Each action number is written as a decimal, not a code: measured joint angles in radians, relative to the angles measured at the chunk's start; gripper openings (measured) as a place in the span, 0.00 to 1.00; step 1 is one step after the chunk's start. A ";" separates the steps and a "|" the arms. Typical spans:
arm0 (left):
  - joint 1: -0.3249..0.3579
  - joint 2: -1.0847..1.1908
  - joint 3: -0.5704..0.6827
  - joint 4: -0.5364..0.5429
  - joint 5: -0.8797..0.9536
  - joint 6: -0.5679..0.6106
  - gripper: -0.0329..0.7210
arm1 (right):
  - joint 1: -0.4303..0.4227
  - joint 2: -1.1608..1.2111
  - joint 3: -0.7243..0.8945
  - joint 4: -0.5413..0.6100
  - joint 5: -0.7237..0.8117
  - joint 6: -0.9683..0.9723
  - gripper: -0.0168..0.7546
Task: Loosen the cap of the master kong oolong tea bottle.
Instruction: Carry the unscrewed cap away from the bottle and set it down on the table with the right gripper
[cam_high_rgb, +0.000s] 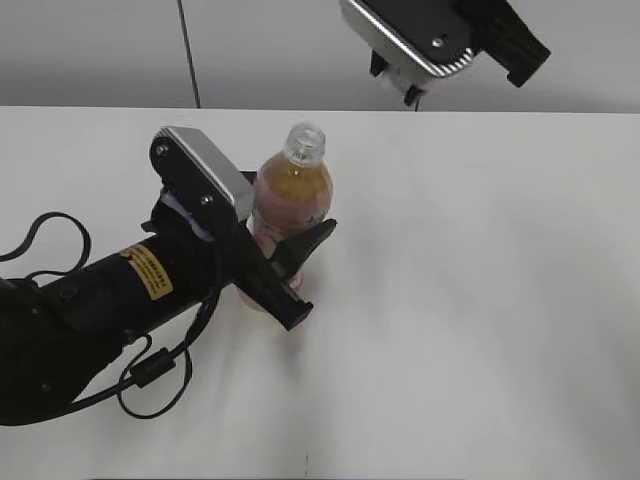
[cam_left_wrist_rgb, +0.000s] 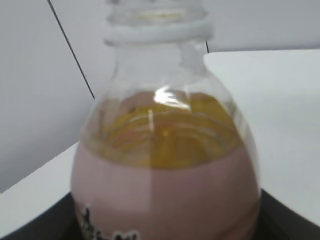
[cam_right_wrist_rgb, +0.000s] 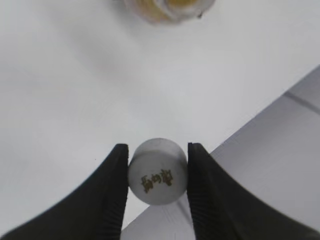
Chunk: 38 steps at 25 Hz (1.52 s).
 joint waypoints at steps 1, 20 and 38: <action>0.000 0.000 0.000 0.000 -0.018 -0.023 0.61 | -0.004 0.000 0.000 -0.009 0.000 0.098 0.38; 0.000 0.000 0.000 -0.183 -0.032 -0.228 0.61 | -0.278 0.286 0.011 0.170 0.067 1.373 0.38; 0.000 0.086 -0.001 -0.191 -0.062 -0.231 0.61 | -0.300 0.560 0.009 0.097 -0.042 1.567 0.52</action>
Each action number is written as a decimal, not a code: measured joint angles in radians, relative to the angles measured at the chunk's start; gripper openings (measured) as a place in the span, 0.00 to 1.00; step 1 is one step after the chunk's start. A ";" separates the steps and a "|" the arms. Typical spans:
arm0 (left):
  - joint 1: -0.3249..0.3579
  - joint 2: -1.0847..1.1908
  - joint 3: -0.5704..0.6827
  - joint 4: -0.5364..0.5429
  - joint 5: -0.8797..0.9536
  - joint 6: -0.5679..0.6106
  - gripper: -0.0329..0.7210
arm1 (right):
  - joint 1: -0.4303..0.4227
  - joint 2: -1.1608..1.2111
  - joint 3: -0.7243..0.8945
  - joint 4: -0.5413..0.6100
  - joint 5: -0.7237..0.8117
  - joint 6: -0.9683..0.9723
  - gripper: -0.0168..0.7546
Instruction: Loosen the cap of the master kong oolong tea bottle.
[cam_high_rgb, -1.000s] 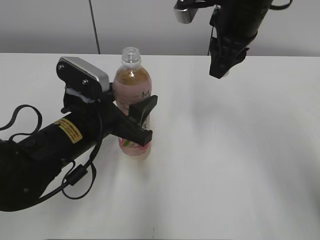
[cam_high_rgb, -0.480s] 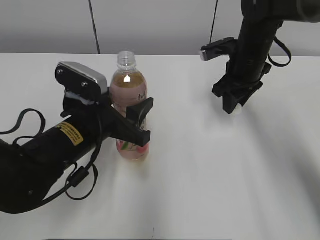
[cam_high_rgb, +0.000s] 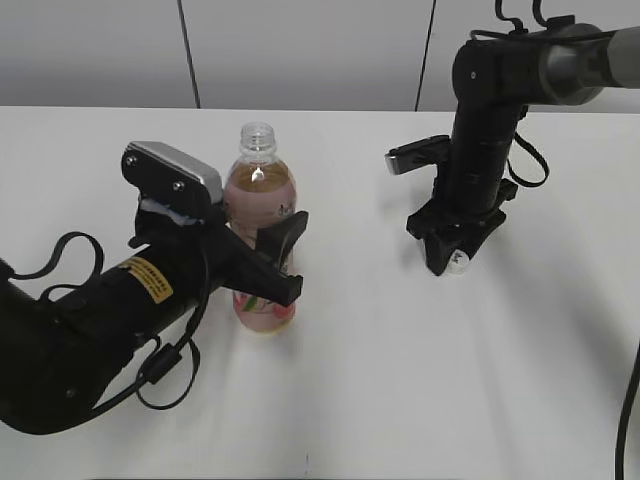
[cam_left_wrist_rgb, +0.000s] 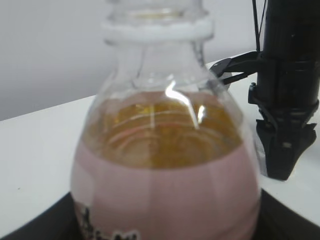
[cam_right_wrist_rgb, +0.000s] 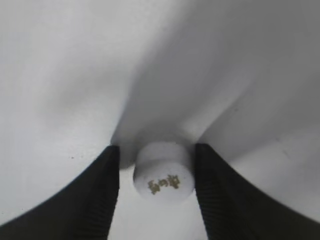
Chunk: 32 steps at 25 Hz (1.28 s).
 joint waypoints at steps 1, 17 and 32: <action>0.000 0.000 0.000 0.003 0.000 0.000 0.61 | 0.000 0.000 0.000 0.003 0.001 0.000 0.56; 0.000 -0.047 0.059 0.030 -0.038 0.000 0.74 | 0.000 -0.071 0.002 0.011 0.007 0.001 0.68; 0.000 -0.285 0.354 -0.002 -0.043 -0.028 0.78 | -0.011 -0.273 0.090 0.010 0.112 0.112 0.63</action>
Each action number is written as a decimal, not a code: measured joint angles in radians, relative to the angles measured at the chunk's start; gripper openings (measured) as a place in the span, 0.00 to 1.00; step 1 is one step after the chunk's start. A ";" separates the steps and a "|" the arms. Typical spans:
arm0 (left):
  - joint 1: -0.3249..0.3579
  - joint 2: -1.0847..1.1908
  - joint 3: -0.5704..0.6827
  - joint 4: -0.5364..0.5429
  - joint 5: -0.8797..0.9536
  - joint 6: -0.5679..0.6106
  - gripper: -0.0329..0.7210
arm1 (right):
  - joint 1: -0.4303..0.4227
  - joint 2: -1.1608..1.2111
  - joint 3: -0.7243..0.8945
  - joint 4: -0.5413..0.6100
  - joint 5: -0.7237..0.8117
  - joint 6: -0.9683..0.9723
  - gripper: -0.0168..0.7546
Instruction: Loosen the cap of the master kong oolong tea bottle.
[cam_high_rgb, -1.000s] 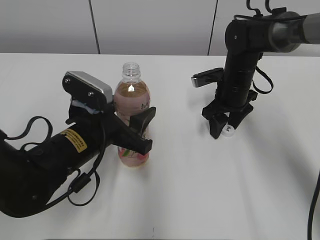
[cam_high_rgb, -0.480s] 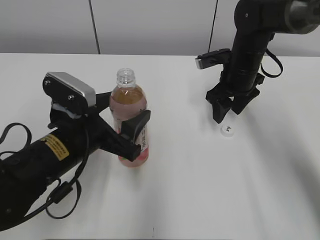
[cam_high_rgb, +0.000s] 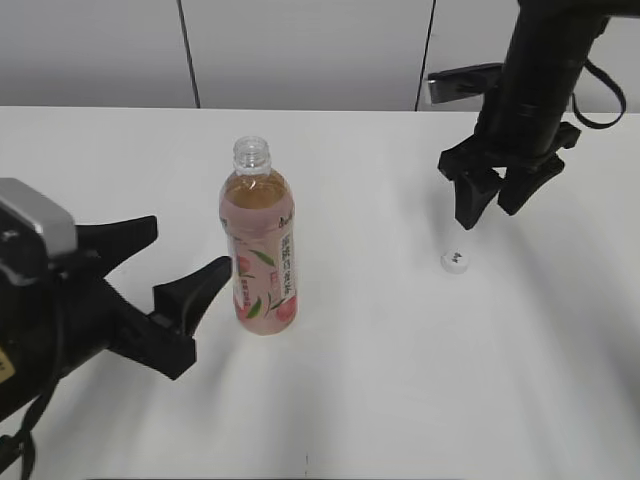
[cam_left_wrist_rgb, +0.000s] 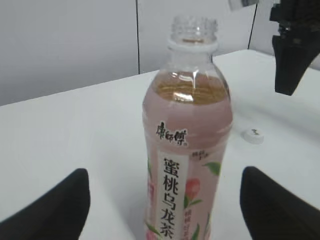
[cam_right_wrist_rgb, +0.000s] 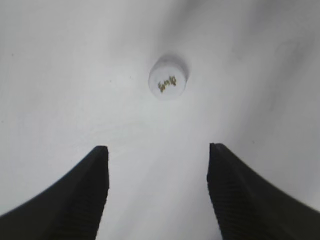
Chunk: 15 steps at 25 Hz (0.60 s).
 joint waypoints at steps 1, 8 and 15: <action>0.000 -0.032 0.023 0.000 0.000 -0.021 0.78 | 0.000 -0.030 0.033 0.002 -0.006 0.005 0.63; 0.000 -0.285 0.060 0.002 0.329 -0.108 0.78 | -0.001 -0.351 0.250 0.044 -0.131 0.064 0.62; 0.000 -0.645 -0.175 0.016 1.226 -0.114 0.77 | -0.001 -0.653 0.429 0.037 -0.144 0.105 0.62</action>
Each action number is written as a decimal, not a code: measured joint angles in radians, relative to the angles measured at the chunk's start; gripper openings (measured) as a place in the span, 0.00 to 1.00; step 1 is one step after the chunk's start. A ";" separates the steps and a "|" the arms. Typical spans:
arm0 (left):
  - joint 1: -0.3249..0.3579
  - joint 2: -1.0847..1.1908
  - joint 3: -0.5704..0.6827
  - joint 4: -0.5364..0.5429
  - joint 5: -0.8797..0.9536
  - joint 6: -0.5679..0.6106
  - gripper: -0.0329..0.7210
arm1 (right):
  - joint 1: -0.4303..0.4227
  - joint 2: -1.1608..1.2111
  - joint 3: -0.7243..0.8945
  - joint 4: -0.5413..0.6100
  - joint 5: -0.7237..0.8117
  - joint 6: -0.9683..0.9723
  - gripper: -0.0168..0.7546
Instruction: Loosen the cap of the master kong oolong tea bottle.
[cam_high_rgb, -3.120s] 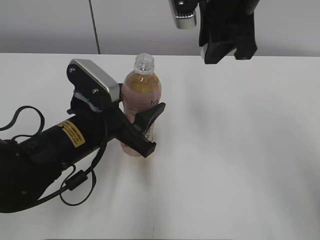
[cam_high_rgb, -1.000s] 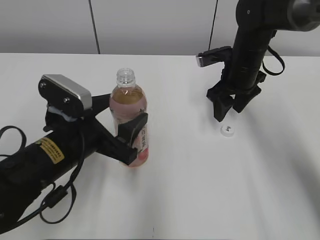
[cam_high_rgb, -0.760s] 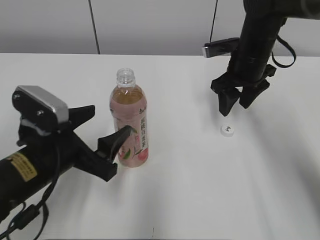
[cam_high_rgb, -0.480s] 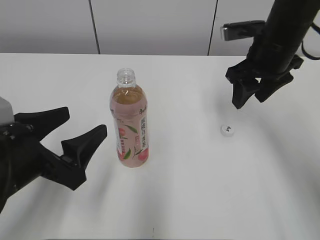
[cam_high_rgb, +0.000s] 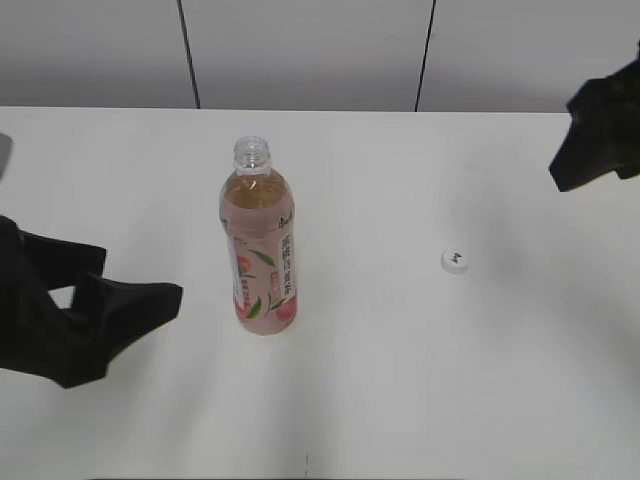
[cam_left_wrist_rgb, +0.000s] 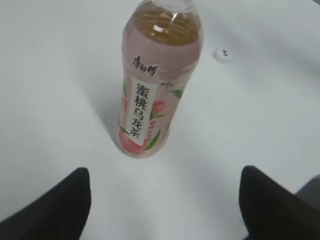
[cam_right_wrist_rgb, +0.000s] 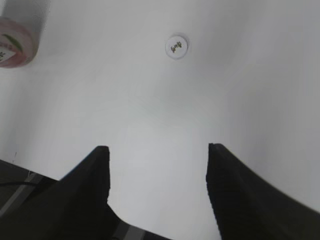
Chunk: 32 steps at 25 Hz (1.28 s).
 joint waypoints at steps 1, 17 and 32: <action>0.000 -0.049 -0.045 0.004 0.114 0.000 0.76 | 0.000 -0.045 0.035 0.000 0.003 0.008 0.62; 0.028 -0.573 -0.208 0.197 1.048 -0.020 0.71 | 0.000 -0.726 0.360 -0.016 0.118 0.052 0.62; 0.028 -1.017 -0.185 0.132 1.007 0.098 0.68 | 0.000 -1.082 0.554 -0.036 0.154 0.053 0.62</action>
